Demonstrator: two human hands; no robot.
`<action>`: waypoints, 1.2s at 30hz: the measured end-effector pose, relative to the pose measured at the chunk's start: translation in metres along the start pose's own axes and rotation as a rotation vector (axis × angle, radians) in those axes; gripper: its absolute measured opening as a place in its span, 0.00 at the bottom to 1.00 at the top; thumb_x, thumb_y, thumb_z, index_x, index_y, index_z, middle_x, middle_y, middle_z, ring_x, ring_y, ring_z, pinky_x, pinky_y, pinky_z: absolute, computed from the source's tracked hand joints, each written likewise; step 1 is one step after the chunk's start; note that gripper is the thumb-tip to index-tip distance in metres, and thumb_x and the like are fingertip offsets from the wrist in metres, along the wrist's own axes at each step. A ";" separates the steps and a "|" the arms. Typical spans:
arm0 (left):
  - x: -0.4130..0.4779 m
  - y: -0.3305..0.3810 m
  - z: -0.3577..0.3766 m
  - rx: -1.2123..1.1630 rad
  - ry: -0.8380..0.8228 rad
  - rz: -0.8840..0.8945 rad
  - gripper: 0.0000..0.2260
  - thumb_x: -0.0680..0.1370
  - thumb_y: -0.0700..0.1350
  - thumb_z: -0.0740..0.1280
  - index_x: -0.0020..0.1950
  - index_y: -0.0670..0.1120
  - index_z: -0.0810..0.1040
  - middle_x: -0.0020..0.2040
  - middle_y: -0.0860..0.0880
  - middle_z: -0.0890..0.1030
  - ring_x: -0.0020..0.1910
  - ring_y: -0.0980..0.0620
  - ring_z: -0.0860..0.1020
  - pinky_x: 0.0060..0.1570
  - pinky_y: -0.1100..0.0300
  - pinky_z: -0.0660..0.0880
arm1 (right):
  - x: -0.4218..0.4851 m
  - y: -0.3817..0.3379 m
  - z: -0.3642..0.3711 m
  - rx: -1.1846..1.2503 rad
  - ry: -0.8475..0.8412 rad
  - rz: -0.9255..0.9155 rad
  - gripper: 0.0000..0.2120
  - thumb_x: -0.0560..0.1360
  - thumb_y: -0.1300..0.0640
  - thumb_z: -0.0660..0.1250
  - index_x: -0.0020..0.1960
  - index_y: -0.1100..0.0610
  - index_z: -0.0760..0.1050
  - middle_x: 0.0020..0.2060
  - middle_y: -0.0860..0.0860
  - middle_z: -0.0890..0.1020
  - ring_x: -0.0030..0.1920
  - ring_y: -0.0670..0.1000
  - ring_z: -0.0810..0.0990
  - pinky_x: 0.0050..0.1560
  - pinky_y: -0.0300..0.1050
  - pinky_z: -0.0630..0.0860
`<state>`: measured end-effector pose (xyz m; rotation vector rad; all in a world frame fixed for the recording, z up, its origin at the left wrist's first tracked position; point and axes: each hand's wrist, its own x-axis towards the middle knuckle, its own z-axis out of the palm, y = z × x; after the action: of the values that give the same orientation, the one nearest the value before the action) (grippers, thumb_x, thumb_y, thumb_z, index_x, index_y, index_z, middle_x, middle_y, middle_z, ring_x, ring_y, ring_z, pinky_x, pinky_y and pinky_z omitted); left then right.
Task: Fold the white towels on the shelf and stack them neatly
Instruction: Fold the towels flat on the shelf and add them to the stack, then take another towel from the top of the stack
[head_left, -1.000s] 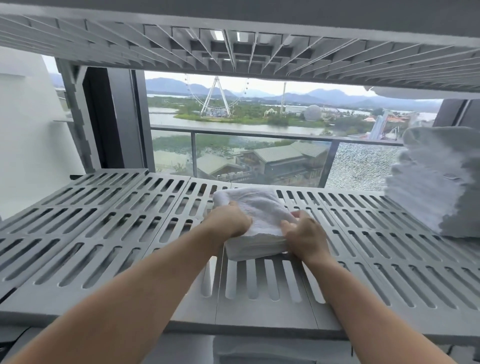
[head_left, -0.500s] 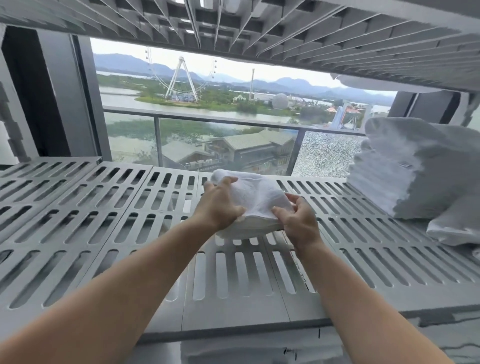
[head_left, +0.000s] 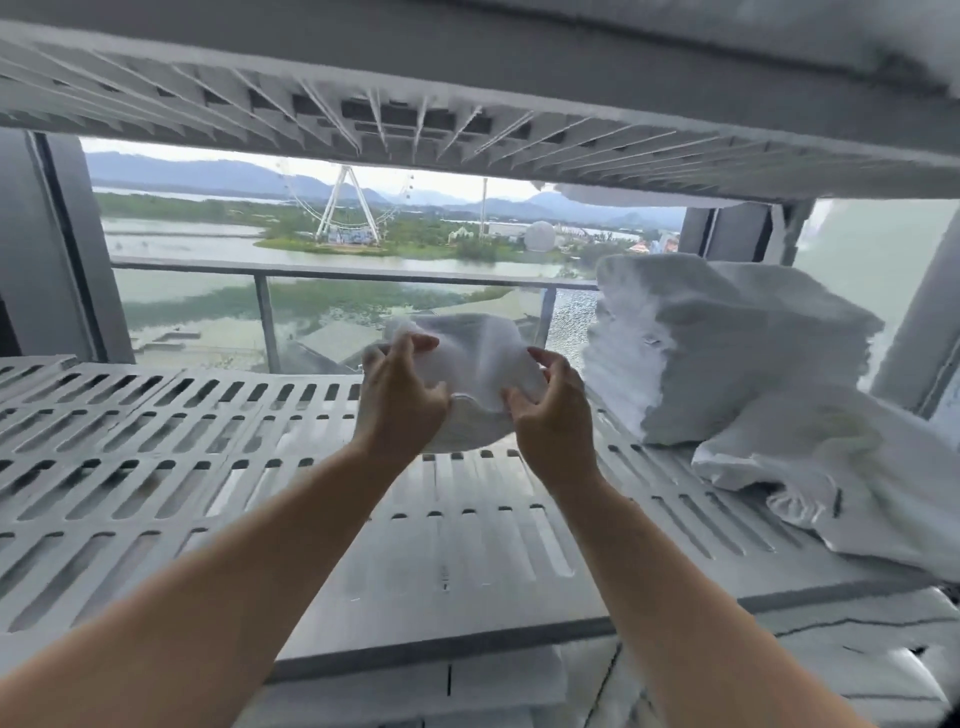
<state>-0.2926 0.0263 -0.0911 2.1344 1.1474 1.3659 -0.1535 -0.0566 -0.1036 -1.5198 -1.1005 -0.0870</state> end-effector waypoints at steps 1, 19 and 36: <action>-0.001 0.014 0.010 -0.012 0.031 0.008 0.23 0.72 0.39 0.73 0.66 0.48 0.75 0.56 0.47 0.71 0.59 0.48 0.71 0.54 0.71 0.61 | 0.007 0.003 -0.016 -0.004 0.006 -0.025 0.22 0.74 0.62 0.70 0.67 0.57 0.73 0.60 0.54 0.79 0.61 0.53 0.76 0.64 0.43 0.70; 0.068 0.161 0.165 -0.297 0.209 0.137 0.25 0.72 0.43 0.74 0.68 0.54 0.76 0.59 0.54 0.70 0.52 0.55 0.72 0.48 0.68 0.67 | 0.162 0.067 -0.180 -0.066 0.114 -0.088 0.24 0.74 0.61 0.67 0.69 0.51 0.71 0.61 0.52 0.76 0.54 0.47 0.72 0.50 0.33 0.61; 0.146 0.217 0.266 -0.403 0.124 0.101 0.24 0.73 0.41 0.74 0.68 0.53 0.77 0.62 0.50 0.72 0.54 0.52 0.73 0.58 0.57 0.75 | 0.271 0.142 -0.222 -0.015 0.176 0.006 0.22 0.70 0.60 0.67 0.62 0.48 0.74 0.55 0.52 0.81 0.53 0.54 0.80 0.55 0.50 0.77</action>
<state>0.0654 0.0418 0.0125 1.8589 0.7332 1.6337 0.2020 -0.0596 0.0230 -1.4984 -0.9566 -0.2216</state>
